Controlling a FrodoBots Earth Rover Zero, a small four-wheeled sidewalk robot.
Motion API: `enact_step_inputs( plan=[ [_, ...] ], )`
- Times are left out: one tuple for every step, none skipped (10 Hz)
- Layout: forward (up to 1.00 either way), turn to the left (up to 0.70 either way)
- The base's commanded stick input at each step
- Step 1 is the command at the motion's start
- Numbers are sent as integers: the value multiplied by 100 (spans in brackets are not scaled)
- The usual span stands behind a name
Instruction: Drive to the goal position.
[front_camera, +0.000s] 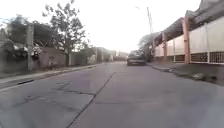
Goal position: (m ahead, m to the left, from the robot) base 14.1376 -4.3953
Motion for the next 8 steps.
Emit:
enact_step_inputs(
  plan=[
    [100,0],
    [100,0],
    [100,0],
    [100,0],
    [100,0],
    [100,0],
    [100,0],
    [100,0]
  ],
)
